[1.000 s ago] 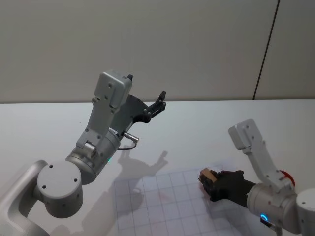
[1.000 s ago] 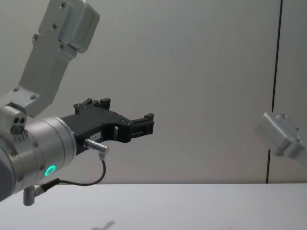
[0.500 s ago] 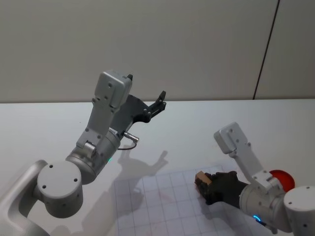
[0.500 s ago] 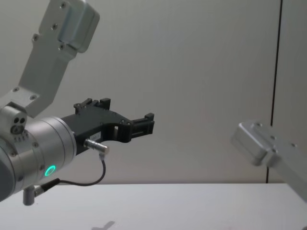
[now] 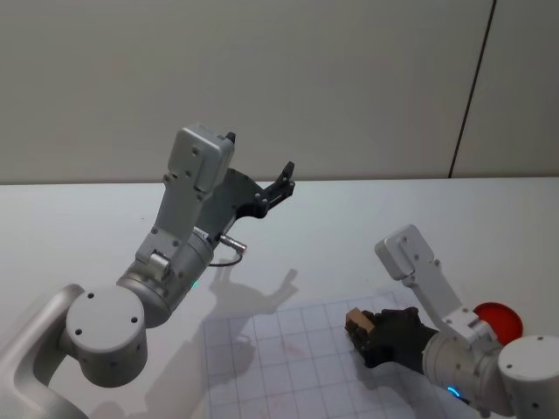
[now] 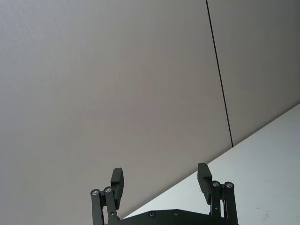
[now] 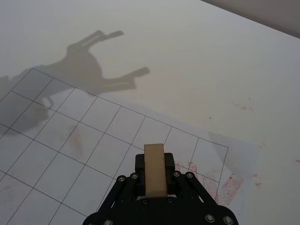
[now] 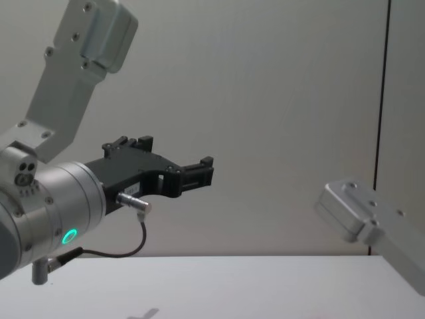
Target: Use the one hand to pick up the stamp and affix it onto the A4 paper.
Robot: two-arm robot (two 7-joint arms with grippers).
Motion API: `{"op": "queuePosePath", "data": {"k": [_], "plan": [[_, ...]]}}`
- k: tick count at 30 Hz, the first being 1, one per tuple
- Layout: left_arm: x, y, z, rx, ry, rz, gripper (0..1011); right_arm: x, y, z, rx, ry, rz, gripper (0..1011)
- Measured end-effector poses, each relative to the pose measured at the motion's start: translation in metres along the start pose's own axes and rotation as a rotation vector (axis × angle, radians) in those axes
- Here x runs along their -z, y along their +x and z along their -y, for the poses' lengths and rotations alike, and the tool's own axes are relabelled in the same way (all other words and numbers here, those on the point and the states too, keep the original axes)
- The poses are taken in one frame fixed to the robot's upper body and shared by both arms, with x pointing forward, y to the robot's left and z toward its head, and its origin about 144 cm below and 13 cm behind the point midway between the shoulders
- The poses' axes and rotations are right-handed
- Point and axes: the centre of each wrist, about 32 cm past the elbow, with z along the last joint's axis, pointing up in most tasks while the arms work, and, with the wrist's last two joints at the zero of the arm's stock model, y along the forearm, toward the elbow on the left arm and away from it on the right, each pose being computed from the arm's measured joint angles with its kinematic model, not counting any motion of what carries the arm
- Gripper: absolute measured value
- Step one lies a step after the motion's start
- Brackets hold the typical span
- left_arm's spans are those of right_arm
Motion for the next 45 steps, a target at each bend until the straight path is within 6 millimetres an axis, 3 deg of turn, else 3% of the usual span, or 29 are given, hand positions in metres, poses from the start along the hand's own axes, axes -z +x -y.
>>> {"op": "queuePosePath", "data": {"k": [29,37,45], "plan": [[0.000,0.000,0.000,0.000,0.000,0.000,1001,0.021,0.005,0.007,0.032,0.035,-0.076,219],[0.000,0.000,0.000,0.000,0.000,0.000,1001,0.017,0.006,0.011,0.045,0.078,-0.067,219],[0.000,0.000,0.000,0.000,0.000,0.000,1001,0.000,0.009,0.020,0.065,0.174,-0.041,219]]}}
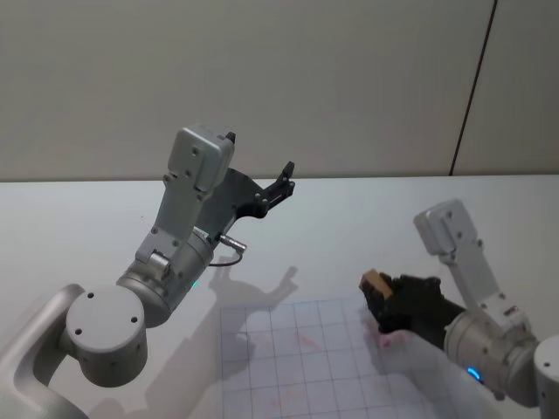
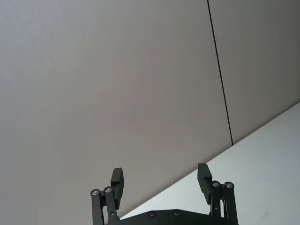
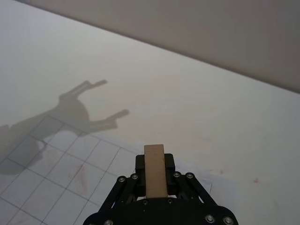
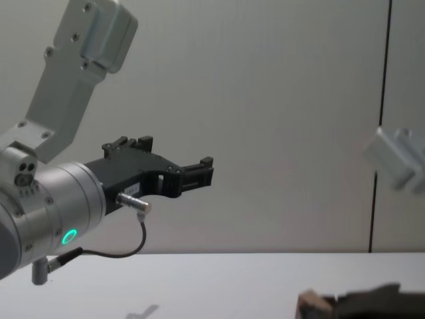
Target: Use the one hand to pick up the stamp and affix it onto the A4 paper.
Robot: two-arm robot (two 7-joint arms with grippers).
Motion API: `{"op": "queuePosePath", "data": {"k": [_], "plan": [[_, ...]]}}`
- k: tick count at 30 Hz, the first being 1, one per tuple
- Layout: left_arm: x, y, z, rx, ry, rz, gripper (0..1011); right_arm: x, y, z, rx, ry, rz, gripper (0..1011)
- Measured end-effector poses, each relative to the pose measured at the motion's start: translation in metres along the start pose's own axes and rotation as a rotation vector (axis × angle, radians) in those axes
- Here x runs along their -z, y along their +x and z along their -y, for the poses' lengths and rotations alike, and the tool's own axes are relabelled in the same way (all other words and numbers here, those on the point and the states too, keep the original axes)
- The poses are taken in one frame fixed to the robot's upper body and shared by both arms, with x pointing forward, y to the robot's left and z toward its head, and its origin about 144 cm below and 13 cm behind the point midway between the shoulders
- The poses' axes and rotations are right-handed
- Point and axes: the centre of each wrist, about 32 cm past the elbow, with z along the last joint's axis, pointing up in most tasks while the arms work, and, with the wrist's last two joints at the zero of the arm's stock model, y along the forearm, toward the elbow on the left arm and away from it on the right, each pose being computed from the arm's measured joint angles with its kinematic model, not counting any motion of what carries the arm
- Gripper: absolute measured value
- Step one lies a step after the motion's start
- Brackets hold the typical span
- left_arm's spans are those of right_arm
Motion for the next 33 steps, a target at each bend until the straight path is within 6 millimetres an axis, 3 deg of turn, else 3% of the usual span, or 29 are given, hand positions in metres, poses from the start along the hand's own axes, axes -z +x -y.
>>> {"op": "queuePosePath", "data": {"k": [14,33], "plan": [[0.000,0.000,0.000,0.000,0.000,0.000,1001,-0.022,0.008,0.012,0.076,0.065,0.007,218],[0.000,0.000,0.000,0.000,0.000,0.000,1001,-0.011,0.023,0.040,0.247,-0.048,-0.043,219]]}}
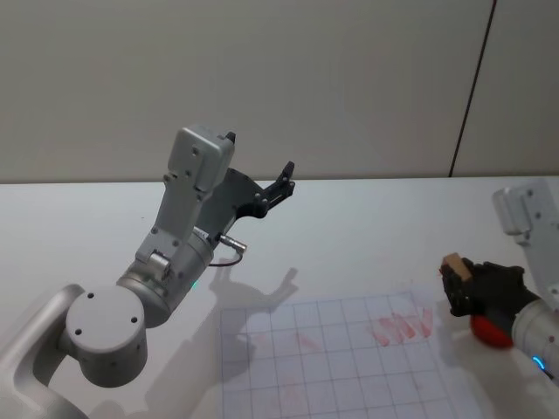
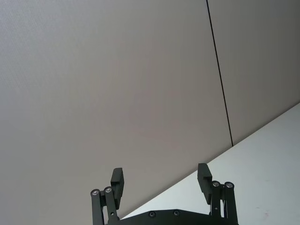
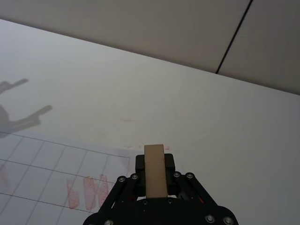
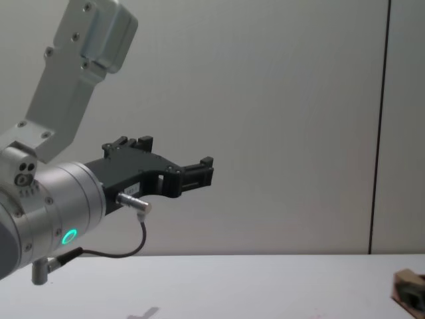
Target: Use the one hand to pick up the stamp and affix it onto the A4 paper.
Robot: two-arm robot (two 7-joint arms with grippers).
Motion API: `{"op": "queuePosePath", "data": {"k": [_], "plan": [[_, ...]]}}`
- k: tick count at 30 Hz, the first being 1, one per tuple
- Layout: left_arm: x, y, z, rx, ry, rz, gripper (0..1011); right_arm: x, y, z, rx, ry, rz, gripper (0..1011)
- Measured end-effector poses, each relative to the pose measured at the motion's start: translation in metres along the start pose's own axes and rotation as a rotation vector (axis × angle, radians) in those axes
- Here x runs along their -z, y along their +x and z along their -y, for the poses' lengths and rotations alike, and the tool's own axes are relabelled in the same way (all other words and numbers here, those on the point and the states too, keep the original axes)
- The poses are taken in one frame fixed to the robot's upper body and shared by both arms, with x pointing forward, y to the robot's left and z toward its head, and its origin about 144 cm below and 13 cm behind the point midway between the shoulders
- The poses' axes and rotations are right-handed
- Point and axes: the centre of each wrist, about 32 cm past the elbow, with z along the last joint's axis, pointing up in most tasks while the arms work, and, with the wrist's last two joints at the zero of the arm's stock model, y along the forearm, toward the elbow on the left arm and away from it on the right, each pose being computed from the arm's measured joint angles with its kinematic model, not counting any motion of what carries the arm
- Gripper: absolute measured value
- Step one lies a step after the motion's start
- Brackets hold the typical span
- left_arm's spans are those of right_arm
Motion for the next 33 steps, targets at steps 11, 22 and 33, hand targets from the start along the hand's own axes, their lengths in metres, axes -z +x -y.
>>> {"op": "queuePosePath", "data": {"k": [11,22,33], "plan": [[0.000,0.000,0.000,0.000,0.000,0.000,1001,0.009,0.010,0.008,0.057,-0.040,-0.013,219],[0.000,0.000,0.000,0.000,0.000,0.000,1001,0.017,0.017,0.005,0.079,-0.079,-0.021,219],[0.000,0.000,0.000,0.000,0.000,0.000,1002,0.023,0.022,-0.002,0.074,-0.125,-0.023,219]]}}
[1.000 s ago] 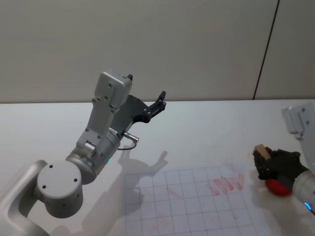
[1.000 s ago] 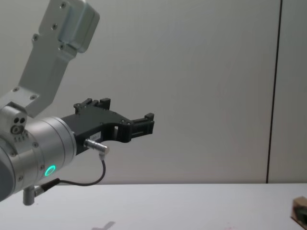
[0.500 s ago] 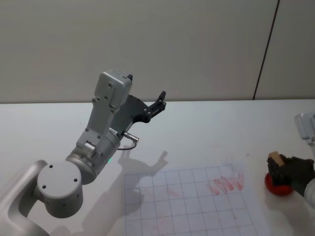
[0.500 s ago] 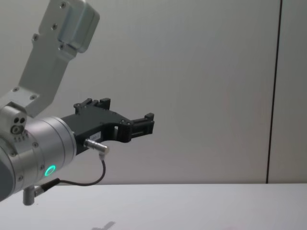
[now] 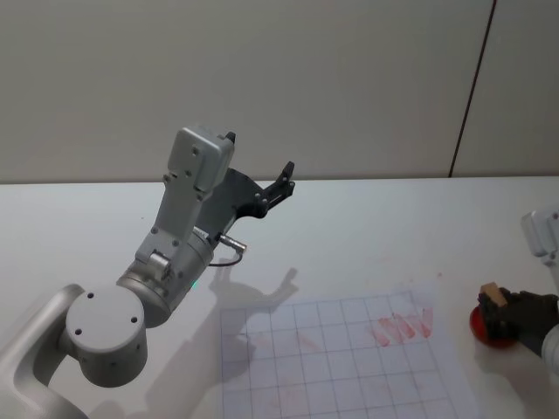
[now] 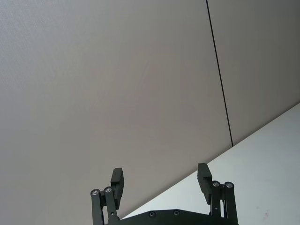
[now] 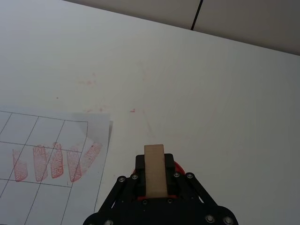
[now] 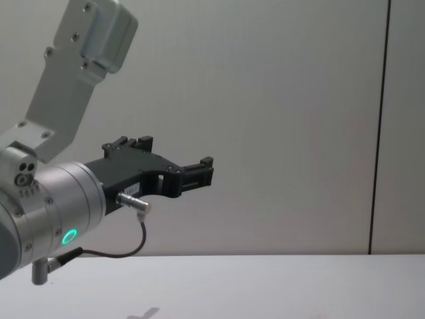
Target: Use the one hand to pick up the stamp and affix it onto the A4 paper.
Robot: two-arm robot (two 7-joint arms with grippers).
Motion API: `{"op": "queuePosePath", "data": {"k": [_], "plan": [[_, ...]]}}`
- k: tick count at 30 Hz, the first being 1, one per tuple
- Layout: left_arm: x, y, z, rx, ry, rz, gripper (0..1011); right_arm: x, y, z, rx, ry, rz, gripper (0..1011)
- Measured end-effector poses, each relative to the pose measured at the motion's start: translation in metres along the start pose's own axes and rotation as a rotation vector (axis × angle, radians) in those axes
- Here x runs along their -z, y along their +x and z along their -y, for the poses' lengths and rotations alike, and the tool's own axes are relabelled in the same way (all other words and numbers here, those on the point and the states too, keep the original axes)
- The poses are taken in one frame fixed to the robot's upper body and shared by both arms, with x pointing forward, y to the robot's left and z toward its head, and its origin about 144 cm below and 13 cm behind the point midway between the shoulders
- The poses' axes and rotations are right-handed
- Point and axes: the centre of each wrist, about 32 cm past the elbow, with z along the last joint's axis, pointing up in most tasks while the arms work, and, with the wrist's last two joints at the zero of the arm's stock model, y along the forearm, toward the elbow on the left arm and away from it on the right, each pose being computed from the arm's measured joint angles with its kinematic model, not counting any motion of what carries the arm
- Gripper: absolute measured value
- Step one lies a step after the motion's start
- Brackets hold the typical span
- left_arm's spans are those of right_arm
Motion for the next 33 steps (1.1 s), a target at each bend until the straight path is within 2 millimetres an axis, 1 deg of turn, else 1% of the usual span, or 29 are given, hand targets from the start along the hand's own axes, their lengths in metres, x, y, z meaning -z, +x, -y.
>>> {"op": "queuePosePath", "data": {"k": [14,16,18,19,21,23,24,26,28,30,33], "plan": [[0.0000,0.0000,0.0000,0.000,0.000,0.000,1001,0.0028,0.0008,-0.0005,-0.003,-0.035,0.001,218],[0.0000,0.0000,0.0000,0.000,0.000,0.000,1001,0.0035,0.0008,0.0001,-0.002,-0.039,0.000,232],[0.0000,0.0000,0.0000,0.000,0.000,0.000,1001,0.0041,0.0007,0.0005,-0.002,-0.042,-0.001,270],[0.0000,0.0000,0.0000,0.000,0.000,0.000,1001,0.0045,0.0007,0.0008,-0.001,-0.043,-0.002,326],[0.0000,0.0000,0.0000,0.000,0.000,0.000,1001,0.0050,0.0009,0.0010,0.000,-0.044,-0.003,361],[0.0000,0.0000,0.0000,0.000,0.000,0.000,1001,0.0061,0.0009,0.0014,0.002,-0.046,-0.005,449],[0.0000,0.0000,0.0000,0.000,0.000,0.000,1001,0.0061,0.0009,0.0014,0.002,-0.046,-0.005,471],[0.0000,0.0000,0.0000,0.000,0.000,0.000,1002,0.0067,0.0011,0.0017,0.004,-0.044,-0.005,551],[0.0000,0.0000,0.0000,0.000,0.000,0.000,1001,0.0070,0.0012,0.0022,0.007,-0.037,-0.005,566],[0.0000,0.0000,0.0000,0.000,0.000,0.000,1001,0.0070,0.0012,0.0026,0.009,-0.031,-0.004,673],[0.0000,0.0000,0.0000,0.000,0.000,0.000,1001,0.0066,0.0014,0.0038,0.015,-0.012,-0.002,751]]}}
